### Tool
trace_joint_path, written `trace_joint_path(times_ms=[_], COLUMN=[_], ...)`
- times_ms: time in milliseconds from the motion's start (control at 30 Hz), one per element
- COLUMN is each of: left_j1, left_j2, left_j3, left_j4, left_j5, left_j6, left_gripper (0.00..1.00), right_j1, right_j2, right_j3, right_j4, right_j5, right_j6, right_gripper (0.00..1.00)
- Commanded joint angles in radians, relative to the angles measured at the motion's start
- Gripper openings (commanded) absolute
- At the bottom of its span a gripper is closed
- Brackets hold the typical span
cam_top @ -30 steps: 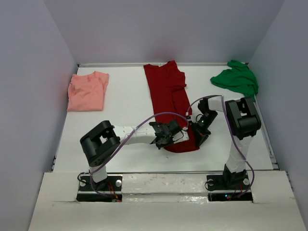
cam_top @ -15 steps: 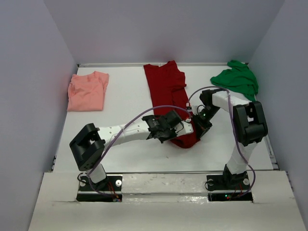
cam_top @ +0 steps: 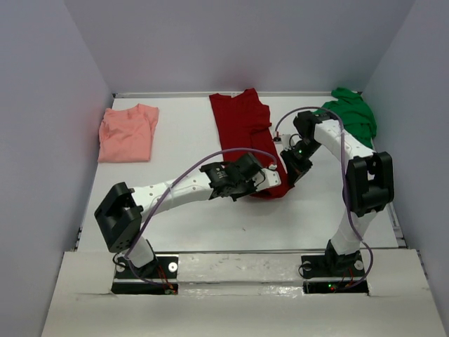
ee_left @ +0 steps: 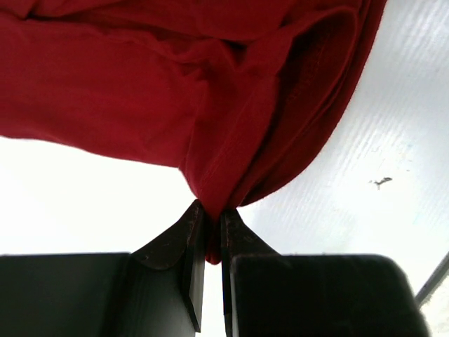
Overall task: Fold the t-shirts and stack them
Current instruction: Fold the tshirt
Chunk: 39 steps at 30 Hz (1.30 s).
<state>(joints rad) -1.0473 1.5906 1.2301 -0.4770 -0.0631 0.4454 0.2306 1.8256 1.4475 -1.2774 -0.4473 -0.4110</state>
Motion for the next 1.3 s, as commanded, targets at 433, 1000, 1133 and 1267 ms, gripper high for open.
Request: trace_joint_path(times_ms=[433,1000,1133,1267], left_j1=[0.087,0.168,0.213,0.225], left_j2=[-0.078,0.057,0.109,0.143], left_j3=[-0.05,-0.021,0.017,0.043], left_j4=[0.135,0.29,0.307,0.35], left_j5=[-0.236,-0.326,-0.34,-0.394], left_j6=[0.009,0.058,0.053,0.072], left_gripper=[0.0,0.0,0.0,0.0], right_j1=[0.009,0.009,-0.001,-0.001], right_j2=[0.078,0.371,0.419,0.448], right_j3=[0.254,0.605,0.666,0.715], right_j4=[0.016,0.046,0.047,0.061], right_j5=[0.055,0.027,0.03,0.032], right_j6=[0.041,0.043,0.04,0.041], right_gripper=[0.0,0.0,0.0,0.0])
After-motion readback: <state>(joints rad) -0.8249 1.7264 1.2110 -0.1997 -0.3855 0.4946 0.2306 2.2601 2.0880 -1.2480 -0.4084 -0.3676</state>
